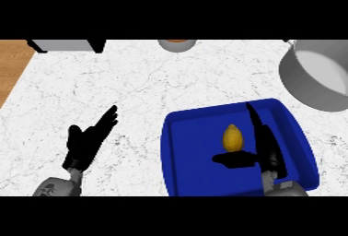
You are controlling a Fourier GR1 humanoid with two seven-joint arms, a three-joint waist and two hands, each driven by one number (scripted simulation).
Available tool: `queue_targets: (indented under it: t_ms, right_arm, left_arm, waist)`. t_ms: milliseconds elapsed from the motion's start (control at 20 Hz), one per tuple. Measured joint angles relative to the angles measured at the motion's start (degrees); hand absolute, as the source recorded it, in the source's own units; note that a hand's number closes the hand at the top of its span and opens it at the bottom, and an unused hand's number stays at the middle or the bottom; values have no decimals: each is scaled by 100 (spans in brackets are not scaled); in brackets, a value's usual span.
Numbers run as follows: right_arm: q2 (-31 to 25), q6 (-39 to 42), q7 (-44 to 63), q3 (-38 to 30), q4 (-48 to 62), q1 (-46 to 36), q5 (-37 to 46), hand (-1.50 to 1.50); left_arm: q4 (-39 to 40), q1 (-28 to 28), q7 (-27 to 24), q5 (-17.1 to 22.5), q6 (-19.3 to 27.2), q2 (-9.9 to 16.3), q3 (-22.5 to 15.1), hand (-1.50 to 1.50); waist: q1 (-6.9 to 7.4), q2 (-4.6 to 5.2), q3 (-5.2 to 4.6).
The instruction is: Pick the lemon from the tray and place it in the pot
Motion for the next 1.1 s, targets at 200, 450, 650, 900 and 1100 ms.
queue_targets:
  t_ms: [200, 450, 650, 900, 1100]
  right_arm:
    - [-27, -59, -563, -261, 207, 190, 39, -150]
    - [-38, 36, -1391, -586, 354, 528, -305, -150]
    - [88, 170, -2104, -799, 447, 679, -831, -150]
    - [384, 300, -2926, -1008, 749, 763, -1391, -150]
    - [522, 461, -3304, -1272, 1198, 632, -1756, -150]
  left_arm:
    - [-61, -18, 119, -96, -75, -91, 126, 0]
    - [5, -94, 171, -181, -230, -172, 282, 0]
    - [58, -14, 63, -260, -274, -206, 321, 0]
    - [34, 43, 31, -328, -304, -290, 363, 0]
    - [117, -13, 26, -387, -403, -305, 467, 0]
  waist:
    - [-8, -3, 1]
    - [-16, -5, 0]
    - [-17, -5, 2]
    - [-11, -4, 2]
    - [-8, -3, 0]
